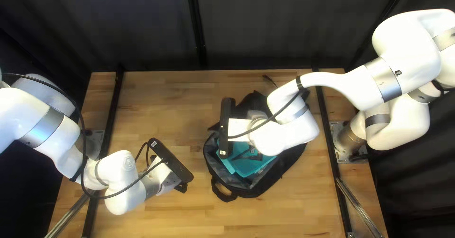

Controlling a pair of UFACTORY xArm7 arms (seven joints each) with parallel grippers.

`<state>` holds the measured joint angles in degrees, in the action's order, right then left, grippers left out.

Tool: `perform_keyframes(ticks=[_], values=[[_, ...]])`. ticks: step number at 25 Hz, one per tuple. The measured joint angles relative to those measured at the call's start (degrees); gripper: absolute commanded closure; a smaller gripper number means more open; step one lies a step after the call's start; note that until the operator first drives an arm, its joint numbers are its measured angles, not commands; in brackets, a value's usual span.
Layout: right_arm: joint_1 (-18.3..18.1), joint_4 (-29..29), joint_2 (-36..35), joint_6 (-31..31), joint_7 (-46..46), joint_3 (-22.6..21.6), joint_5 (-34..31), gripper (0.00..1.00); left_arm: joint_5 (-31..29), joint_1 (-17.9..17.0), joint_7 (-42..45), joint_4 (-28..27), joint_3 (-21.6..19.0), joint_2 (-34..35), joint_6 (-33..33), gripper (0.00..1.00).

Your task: Remove a lunch box from a kids backpack

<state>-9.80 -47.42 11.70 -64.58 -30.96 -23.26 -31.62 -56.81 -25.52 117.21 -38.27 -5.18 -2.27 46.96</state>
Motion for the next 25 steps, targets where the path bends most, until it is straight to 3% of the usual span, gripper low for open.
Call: perform_keyframes(ticks=[9, 18, 19, 20, 25], values=[[-1.31, 2.62, 3.75, 1.06, 4.05, 3.43, 1.45, 0.0, -0.17, 0.24, -0.29, 0.18, 0.23, 0.29, -0.42, 0.0], [-3.9, 1.21, 1.34, 5.73, 11.5, 8.76, 3.87, 0.0, -0.09, 0.33, -0.46, 0.43, 0.31, 0.58, -0.55, 0.0], [-4.19, 1.17, 1.21, 6.34, 12.55, 9.42, 4.21, 0.73, -0.08, 0.33, -0.46, 0.51, 0.31, 0.64, -0.57, 0.0], [-4.5, 1.18, 1.1, 6.96, 13.65, 10.12, 4.56, 1.0, -0.08, 0.33, -0.44, 0.58, 0.3, 0.69, -0.58, 0.0], [-5.74, 1.65, 0.62, 8.63, 17.75, 12.75, 6.16, 1.0, -0.4, 0.26, 0.37, 1.22, 0.24, 0.81, -0.78, 0.0]])
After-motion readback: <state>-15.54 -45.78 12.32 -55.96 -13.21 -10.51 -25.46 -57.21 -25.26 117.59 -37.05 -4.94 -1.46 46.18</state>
